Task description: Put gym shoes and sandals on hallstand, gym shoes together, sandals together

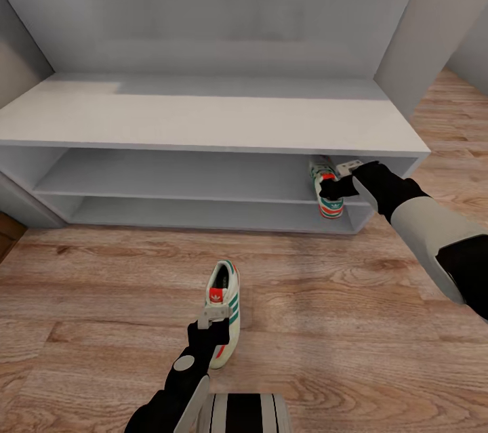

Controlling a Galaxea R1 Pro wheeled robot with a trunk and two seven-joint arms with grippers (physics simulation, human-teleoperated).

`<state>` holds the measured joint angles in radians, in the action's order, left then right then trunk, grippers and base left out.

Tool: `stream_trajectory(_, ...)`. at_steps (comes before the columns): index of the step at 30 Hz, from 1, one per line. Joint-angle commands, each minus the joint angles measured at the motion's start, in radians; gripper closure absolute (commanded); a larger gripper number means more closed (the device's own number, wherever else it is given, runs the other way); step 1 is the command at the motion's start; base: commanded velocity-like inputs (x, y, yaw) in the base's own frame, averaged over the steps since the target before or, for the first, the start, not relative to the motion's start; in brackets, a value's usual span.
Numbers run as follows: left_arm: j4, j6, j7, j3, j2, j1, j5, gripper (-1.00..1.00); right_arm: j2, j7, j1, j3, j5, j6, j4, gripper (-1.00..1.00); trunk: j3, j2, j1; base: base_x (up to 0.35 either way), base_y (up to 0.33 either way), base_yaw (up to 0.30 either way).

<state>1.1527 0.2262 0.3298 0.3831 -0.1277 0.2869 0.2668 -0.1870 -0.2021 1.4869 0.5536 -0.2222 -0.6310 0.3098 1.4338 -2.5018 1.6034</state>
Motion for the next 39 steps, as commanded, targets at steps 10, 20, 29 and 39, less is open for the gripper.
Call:
stream_trajectory(10,0.0,0.0,0.0,0.0,0.0,0.0,0.0,1.0,0.0,0.0,0.0,0.0,0.0,0.0,0.0,1.0,0.0,0.0,0.0,0.0,0.0,0.0)
stream_trajectory(20,0.0,0.0,0.0,0.0,0.0,0.0,0.0,1.0,0.0,0.0,0.0,0.0,0.0,0.0,0.0,1.0,0.0,0.0,0.0,0.0,0.0,0.0)
stream_trajectory(29,-0.003,0.001,0.001,0.0,0.009,-0.005,0.006,1.0,-0.014,0.021,-0.035,-0.006,-0.007,-0.004,0.017,1.0,0.0,0.0,0.0,0.0,0.0,0.0)
stream_trajectory(39,-0.004,0.0,0.002,0.0,0.011,-0.006,0.008,1.0,-0.025,0.029,-0.069,-0.01,-0.009,-0.004,0.021,1.0,0.0,0.0,0.0,0.0,0.0,0.0)
